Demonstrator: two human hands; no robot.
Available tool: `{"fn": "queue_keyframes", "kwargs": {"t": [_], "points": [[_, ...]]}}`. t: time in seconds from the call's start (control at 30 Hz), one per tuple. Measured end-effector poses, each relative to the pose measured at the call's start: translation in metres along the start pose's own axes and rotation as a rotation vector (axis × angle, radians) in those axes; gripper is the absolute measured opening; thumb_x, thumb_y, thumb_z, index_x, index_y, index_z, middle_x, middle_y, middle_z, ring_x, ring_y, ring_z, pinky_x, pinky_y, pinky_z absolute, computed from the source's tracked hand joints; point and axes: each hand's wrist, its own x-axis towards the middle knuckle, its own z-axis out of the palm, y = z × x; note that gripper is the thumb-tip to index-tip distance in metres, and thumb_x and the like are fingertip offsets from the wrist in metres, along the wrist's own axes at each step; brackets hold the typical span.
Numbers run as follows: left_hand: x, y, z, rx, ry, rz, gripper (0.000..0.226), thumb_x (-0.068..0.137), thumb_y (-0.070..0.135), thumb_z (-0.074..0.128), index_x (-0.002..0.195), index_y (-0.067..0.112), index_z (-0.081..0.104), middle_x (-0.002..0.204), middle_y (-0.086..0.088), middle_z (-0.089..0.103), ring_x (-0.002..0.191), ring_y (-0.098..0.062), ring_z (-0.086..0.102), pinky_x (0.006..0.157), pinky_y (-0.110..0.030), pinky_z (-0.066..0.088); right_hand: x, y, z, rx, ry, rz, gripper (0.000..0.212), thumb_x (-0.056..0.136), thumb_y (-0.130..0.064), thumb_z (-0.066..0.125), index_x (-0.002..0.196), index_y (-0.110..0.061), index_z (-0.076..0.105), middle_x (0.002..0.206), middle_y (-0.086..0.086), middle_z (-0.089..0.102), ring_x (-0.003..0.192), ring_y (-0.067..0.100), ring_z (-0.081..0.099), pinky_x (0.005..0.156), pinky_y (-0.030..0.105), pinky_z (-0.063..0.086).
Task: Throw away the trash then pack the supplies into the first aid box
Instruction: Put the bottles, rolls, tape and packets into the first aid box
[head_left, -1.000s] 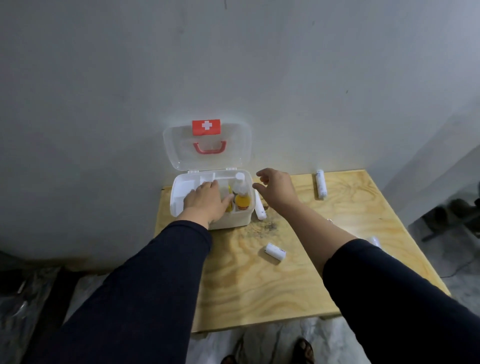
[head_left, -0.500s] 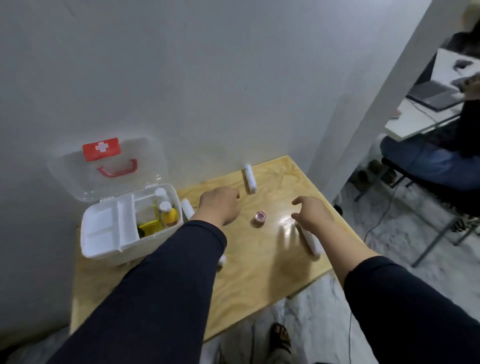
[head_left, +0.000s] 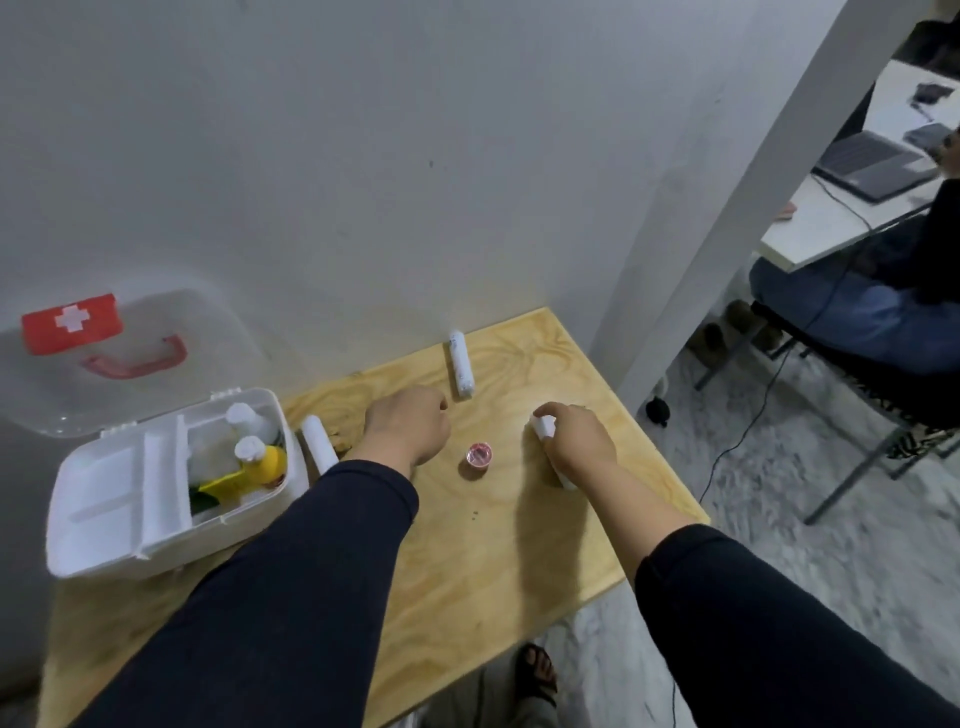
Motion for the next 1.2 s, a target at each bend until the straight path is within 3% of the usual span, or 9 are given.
{"fn": "queue_keyframes", "kwargs": {"t": [0.13,0.27,0.37,0.47,0.63,0.8,0.9,1.03,1.2], "points": [[0.024,-0.011,-0.009,0.000,0.009,-0.056,0.041,0.097,0.026,0.038,0.134,0.026,0.056,0.133,0.002,0.061,0.117,-0.023,0.059,0.083,-0.032,0.046,0.046,-0.036,-0.003,0.042,-0.013,-0.076,0.036,0.091,-0.009,0.041,0.116,-0.026,0.061,0.125,0.008,0.060,0.106,0.029,0.060,0.070,0.029,0.043],[0.047,-0.019,-0.011,0.009,0.021,-0.081,0.040,0.098,0.027,0.037,0.132,0.024,0.057,0.129,0.001,0.063,0.114,-0.024,0.060,0.082,-0.031,0.046,0.088,-0.069,0.004,0.135,0.003,-0.090,0.031,0.091,-0.012,0.048,0.113,-0.023,0.066,0.126,0.004,0.062,0.107,0.026,0.062,0.074,0.027,0.045],[0.056,-0.023,-0.006,-0.005,0.024,-0.102,0.041,0.098,0.027,0.038,0.134,0.024,0.056,0.133,0.001,0.060,0.117,-0.024,0.059,0.083,-0.031,0.047,0.111,-0.088,0.012,0.113,0.023,-0.080,0.027,0.094,-0.028,0.051,0.114,-0.019,0.066,0.123,0.006,0.062,0.106,0.027,0.063,0.080,0.031,0.049],[0.059,-0.027,0.001,-0.027,0.017,-0.128,0.040,0.098,0.028,0.039,0.134,0.024,0.056,0.132,0.002,0.060,0.115,-0.023,0.059,0.080,-0.031,0.047,0.120,-0.100,0.019,0.003,0.052,-0.096,0.038,0.088,-0.047,0.054,0.109,-0.017,0.066,0.112,0.008,0.064,0.101,0.029,0.063,0.073,0.031,0.047],[0.057,-0.028,0.006,-0.071,-0.007,-0.167,0.040,0.099,0.027,0.039,0.135,0.022,0.056,0.124,-0.001,0.065,0.111,-0.023,0.061,0.084,-0.033,0.049,0.123,-0.103,0.026,-0.101,0.072,-0.121,0.030,0.095,-0.034,0.047,0.115,-0.013,0.057,0.117,0.010,0.061,0.107,0.031,0.059,0.073,0.032,0.043],[0.046,-0.019,-0.006,-0.096,0.009,-0.174,0.041,0.098,0.026,0.039,0.135,0.023,0.055,0.120,-0.001,0.068,0.108,-0.022,0.063,0.084,-0.031,0.048,0.109,-0.097,0.015,0.014,0.053,-0.117,0.031,0.090,-0.031,0.053,0.117,-0.016,0.055,0.116,0.009,0.062,0.106,0.030,0.060,0.075,0.032,0.045],[0.034,-0.016,-0.023,-0.095,0.069,-0.189,0.039,0.098,0.027,0.040,0.132,0.025,0.058,0.132,0.002,0.060,0.117,-0.023,0.059,0.087,-0.032,0.047,0.094,-0.107,-0.004,0.089,0.050,-0.193,0.036,0.085,-0.033,0.058,0.118,-0.021,0.053,0.118,0.004,0.061,0.105,0.027,0.061,0.074,0.032,0.046],[0.009,-0.026,-0.051,-0.078,0.167,-0.235,0.035,0.097,0.025,0.039,0.118,0.020,0.066,0.120,-0.002,0.067,0.107,-0.027,0.062,0.081,-0.033,0.049,0.067,-0.138,-0.032,0.173,0.050,-0.341,0.037,0.084,-0.033,0.060,0.119,-0.022,0.052,0.121,0.003,0.059,0.105,0.027,0.059,0.071,0.031,0.043],[-0.040,-0.061,-0.080,-0.088,0.295,-0.299,0.034,0.098,0.025,0.041,0.121,0.018,0.064,0.122,-0.004,0.066,0.107,-0.027,0.062,0.087,-0.036,0.051,0.022,-0.188,-0.045,0.271,0.038,-0.471,0.038,0.081,-0.025,0.062,0.118,-0.021,0.052,0.123,0.002,0.058,0.096,0.024,0.058,0.071,0.028,0.041]]}}
